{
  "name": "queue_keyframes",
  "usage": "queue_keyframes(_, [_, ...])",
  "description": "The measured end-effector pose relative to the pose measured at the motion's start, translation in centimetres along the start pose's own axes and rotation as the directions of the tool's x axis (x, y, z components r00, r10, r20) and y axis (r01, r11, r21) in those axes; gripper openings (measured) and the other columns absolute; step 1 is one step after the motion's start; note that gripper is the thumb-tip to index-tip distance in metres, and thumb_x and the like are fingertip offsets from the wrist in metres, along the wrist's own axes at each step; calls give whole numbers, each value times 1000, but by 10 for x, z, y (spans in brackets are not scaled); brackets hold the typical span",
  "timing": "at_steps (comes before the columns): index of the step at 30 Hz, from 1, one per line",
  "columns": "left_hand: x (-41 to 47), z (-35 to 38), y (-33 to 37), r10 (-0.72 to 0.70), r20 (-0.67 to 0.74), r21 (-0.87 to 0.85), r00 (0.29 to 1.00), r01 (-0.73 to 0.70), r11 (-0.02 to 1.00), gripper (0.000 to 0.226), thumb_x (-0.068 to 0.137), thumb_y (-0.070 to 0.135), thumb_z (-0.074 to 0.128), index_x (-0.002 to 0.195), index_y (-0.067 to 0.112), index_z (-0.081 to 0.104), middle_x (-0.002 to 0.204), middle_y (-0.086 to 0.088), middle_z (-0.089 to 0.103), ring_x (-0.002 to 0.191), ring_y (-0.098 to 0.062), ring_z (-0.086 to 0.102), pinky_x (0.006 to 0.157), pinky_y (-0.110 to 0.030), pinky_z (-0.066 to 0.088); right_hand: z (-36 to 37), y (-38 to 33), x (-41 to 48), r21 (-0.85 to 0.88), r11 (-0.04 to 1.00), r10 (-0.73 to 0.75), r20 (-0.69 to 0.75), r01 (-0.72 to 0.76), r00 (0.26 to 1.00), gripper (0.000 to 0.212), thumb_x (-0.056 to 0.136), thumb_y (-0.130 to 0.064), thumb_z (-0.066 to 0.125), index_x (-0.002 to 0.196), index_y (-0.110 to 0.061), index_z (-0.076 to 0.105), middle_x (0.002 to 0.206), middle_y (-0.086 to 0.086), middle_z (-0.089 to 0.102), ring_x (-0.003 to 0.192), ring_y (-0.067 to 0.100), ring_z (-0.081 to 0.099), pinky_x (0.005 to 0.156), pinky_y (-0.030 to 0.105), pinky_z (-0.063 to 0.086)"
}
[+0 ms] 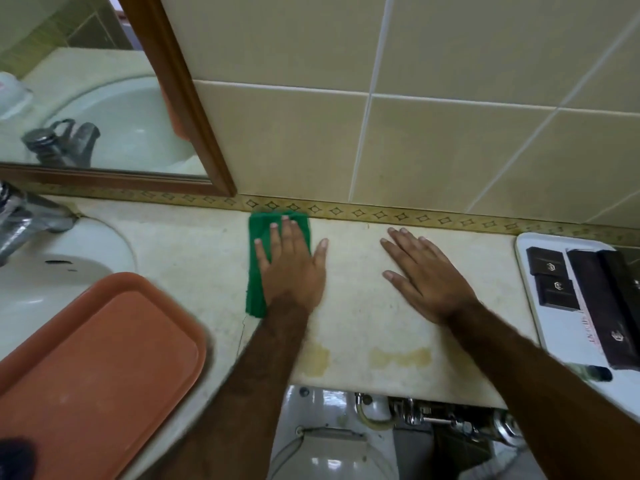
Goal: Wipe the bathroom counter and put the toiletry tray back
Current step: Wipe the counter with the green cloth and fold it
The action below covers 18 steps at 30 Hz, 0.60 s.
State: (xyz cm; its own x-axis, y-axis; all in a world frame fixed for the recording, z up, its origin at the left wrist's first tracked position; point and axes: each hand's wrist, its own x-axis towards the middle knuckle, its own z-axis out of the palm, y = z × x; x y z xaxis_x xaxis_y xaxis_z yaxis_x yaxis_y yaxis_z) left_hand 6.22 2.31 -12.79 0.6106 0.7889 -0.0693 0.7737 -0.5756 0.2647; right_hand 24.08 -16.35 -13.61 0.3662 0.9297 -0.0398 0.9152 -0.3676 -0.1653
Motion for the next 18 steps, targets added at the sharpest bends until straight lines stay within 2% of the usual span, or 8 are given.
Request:
queue_keyframes(3, [-47, 13, 8, 296, 67, -18, 953, -296, 955, 76, 102, 64, 6, 163, 19, 11, 172, 0, 12, 159, -21, 9, 128, -54, 7, 1, 0, -1, 9, 1000, 5, 13, -5, 1000, 65, 107, -56, 20, 165, -26, 21, 175, -3, 15, 161, 13, 10, 130, 43, 16])
queue_keyframes(5, [-84, 18, -1, 361, 103, -3, 927, -363, 932, 75, 103, 65, 7, 163, 21, 14, 171, 3, 13, 159, -20, 10, 127, -55, 11, 1, 1, -1, 12, 1000, 3, 15, -3, 1000, 64, 107, -56, 21, 165, -28, 18, 175, -5, 13, 161, 12, 7, 130, 43, 14])
queue_keyframes(8, [-113, 15, -34, 269, 108, 51, 957, -276, 960, 73, 103, 64, 9, 164, 24, 13, 172, 7, 11, 159, -18, 9, 126, -57, 15, 2, 3, 0, 11, 1000, 0, -4, 0, 1000, 63, 108, -56, 23, 165, -29, 19, 175, -6, 14, 161, 10, 7, 130, 42, 14])
queue_keyframes(11, [-95, 3, -60, 50, 39, 81, 998, -53, 995, 72, 103, 62, 9, 164, 24, 9, 172, 7, 7, 159, -17, 5, 125, -61, 8, 4, 3, 1, 11, 1000, -4, -18, 4, 1000, 63, 108, -56, 24, 165, -29, 20, 175, -7, 14, 161, 10, 6, 130, 41, 14])
queue_keyframes(14, [-51, -7, -53, -144, -1, 3, 990, 144, 990, 73, 102, 62, 8, 164, 22, 12, 172, 4, 10, 159, -19, 8, 123, -66, 7, 5, 4, 1, 18, 1000, -9, -19, 10, 1000, 62, 108, -55, 24, 165, -29, 20, 175, -6, 14, 161, 10, 6, 130, 40, 11])
queue_keyframes(16, [-31, -5, -31, -191, -10, -40, 982, 190, 981, 76, 101, 62, 8, 164, 19, 14, 173, 1, 13, 159, -22, 9, 121, -68, 10, 5, 5, 1, 24, 1000, -14, -14, 14, 1000, 60, 109, -51, 25, 165, -29, 21, 175, -5, 15, 161, 11, 8, 130, 39, 10])
queue_keyframes(18, [-37, 3, 1, -95, -3, -34, 995, 95, 995, 77, 101, 62, 8, 164, 18, 14, 172, -2, 12, 159, -24, 10, 121, -68, 11, 4, 4, -1, 26, 1000, -13, -18, 14, 1000, 57, 110, -46, 25, 164, -28, 22, 174, -4, 16, 161, 13, 10, 130, 38, 10])
